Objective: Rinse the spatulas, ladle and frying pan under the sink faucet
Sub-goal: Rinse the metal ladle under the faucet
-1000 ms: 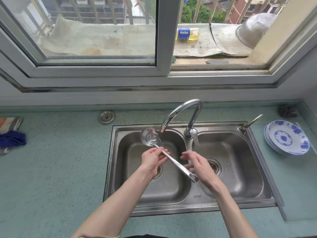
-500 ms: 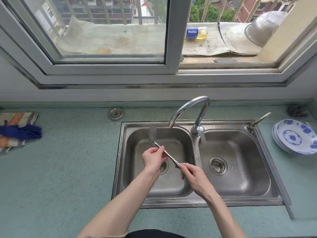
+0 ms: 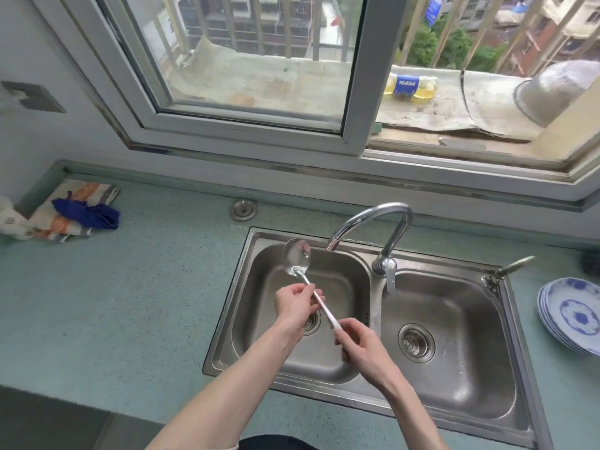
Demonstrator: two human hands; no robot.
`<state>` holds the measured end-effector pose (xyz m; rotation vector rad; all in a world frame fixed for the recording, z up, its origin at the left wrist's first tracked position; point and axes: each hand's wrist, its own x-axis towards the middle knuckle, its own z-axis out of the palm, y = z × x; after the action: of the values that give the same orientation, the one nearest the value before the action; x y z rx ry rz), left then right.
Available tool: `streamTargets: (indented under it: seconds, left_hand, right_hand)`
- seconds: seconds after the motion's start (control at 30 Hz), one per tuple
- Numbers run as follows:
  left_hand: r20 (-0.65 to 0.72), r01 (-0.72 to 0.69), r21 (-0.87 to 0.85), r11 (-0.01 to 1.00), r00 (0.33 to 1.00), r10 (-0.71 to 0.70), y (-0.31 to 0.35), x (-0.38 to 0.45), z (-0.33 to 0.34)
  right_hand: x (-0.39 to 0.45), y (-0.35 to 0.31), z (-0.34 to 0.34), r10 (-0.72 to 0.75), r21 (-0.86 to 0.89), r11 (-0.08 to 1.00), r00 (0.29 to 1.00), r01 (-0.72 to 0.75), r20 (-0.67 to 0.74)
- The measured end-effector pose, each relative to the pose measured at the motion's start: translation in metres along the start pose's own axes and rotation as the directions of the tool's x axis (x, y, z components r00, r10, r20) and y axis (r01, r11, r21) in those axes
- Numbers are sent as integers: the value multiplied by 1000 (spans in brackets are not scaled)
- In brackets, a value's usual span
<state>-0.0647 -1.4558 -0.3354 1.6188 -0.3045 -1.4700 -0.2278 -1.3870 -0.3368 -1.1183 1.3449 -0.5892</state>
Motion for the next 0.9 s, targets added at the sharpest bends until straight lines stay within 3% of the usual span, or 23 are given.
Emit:
streamTargets:
  seconds: [0.33,0.67,0.9]
  left_hand:
    - [-2,-3,-305,952,1000,2,12,-40,-37]
    - [-209,-204,-413,887,970,126,26,-94,-138]
    - [-381,-349,-387,853,904,196,19,-148,-231]
  right_hand:
    - [1,-42,12,-58,-263,959,982,104,177]
    - [-18,-84,88,-98,-158,966,858,203,504]
    - [-58,-114,185,-146,-115,953,757,280,637]
